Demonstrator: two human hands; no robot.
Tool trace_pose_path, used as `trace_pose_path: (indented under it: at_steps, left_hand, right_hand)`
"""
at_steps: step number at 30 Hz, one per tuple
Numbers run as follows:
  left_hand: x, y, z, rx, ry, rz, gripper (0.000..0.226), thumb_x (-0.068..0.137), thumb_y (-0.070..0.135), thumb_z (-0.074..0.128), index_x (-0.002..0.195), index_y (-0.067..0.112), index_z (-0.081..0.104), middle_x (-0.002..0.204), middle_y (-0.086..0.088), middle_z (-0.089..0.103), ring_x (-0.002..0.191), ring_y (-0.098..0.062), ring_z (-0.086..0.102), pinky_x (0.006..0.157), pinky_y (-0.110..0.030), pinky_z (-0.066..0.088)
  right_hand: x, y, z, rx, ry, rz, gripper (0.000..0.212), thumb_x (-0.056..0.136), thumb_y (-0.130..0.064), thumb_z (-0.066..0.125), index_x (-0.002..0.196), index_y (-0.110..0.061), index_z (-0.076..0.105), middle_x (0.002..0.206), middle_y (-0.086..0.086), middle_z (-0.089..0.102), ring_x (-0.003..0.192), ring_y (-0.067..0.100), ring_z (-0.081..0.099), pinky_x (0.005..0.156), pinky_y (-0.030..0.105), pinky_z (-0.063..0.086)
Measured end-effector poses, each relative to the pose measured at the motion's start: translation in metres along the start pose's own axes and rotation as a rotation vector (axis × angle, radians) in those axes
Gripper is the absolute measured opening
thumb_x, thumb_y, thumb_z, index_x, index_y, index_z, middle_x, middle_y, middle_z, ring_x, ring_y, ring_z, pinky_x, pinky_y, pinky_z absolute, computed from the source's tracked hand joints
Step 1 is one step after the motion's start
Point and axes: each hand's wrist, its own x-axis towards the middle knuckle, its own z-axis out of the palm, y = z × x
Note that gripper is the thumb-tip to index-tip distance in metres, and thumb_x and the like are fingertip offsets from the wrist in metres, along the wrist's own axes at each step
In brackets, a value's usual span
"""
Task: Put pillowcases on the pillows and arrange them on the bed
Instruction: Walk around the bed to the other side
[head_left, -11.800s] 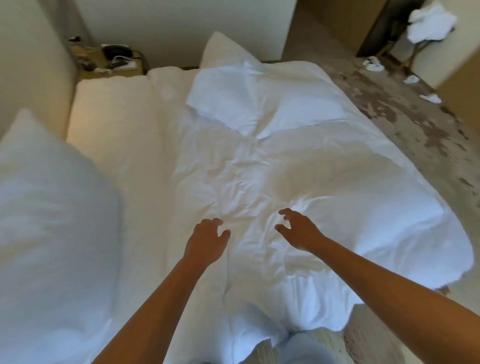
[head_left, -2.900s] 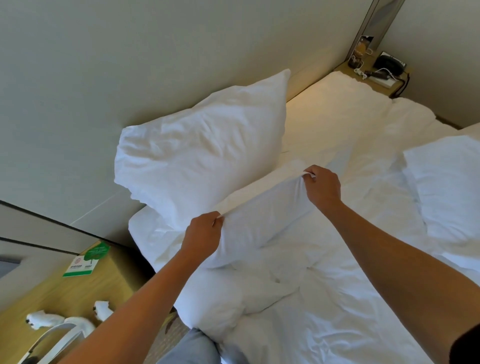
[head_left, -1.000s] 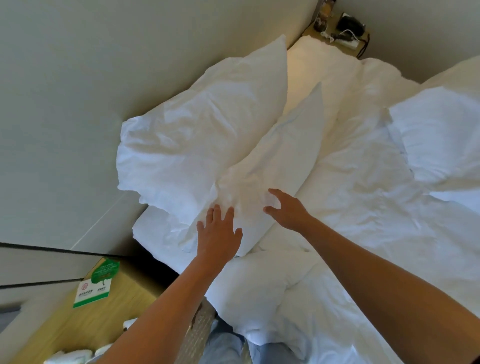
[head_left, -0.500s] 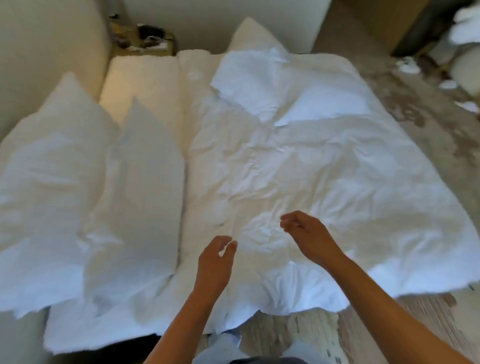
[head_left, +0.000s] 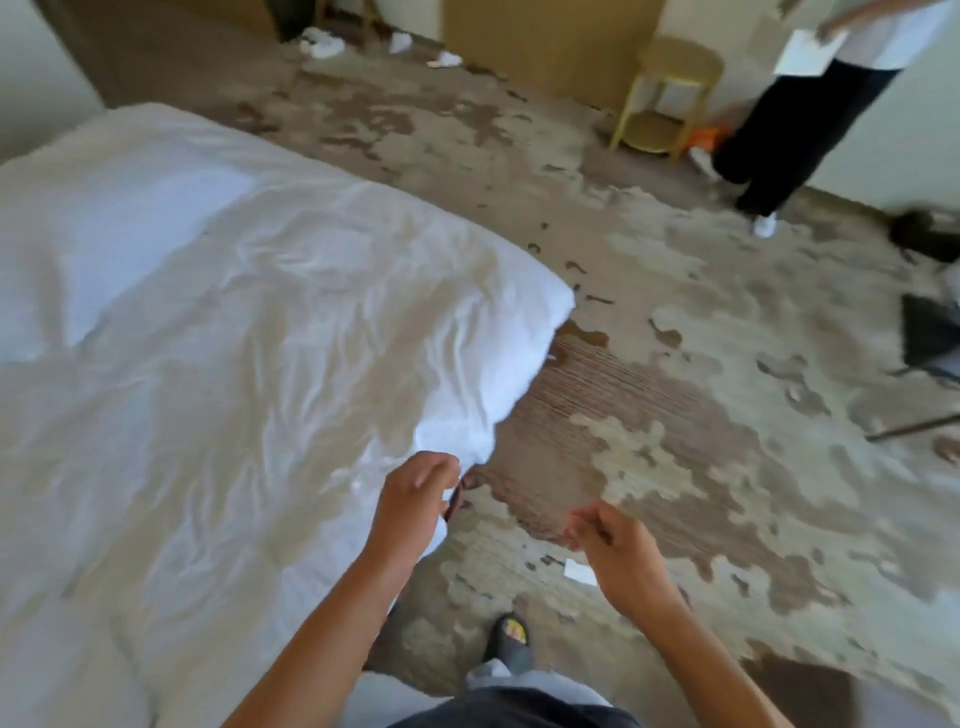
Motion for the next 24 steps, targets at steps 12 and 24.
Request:
trace_pose_path:
  at_steps: [12, 24]
  left_hand:
    - [0.109, 0.051, 0.098, -0.018, -0.042, -0.130, 0.021, 0.101, 0.014, 0.057, 0.091, 0.013, 0.075, 0.091, -0.003, 0.079, 0.098, -0.019, 0.074, 0.091, -0.046, 0.056]
    - [0.343, 0.177, 0.180, 0.105, -0.203, -0.127, 0.018, 0.093, 0.030, 0.065, 0.080, 0.020, 0.073, 0.087, -0.002, 0.077, 0.092, -0.022, 0.073, 0.085, -0.043, 0.059]
  right_hand:
    - [0.176, -0.018, -0.098, 0.119, 0.060, -0.009, 0.020, 0.103, -0.040, 0.060, 0.115, -0.030, 0.072, 0.119, -0.016, 0.072, 0.112, 0.000, 0.065, 0.088, 0.023, 0.054]
    - [0.382, -0.115, -0.207, 0.123, 0.178, -0.003, 0.009, 0.104, -0.037, 0.062, 0.106, -0.038, 0.070, 0.110, -0.021, 0.073, 0.108, -0.004, 0.066, 0.091, 0.028, 0.056]
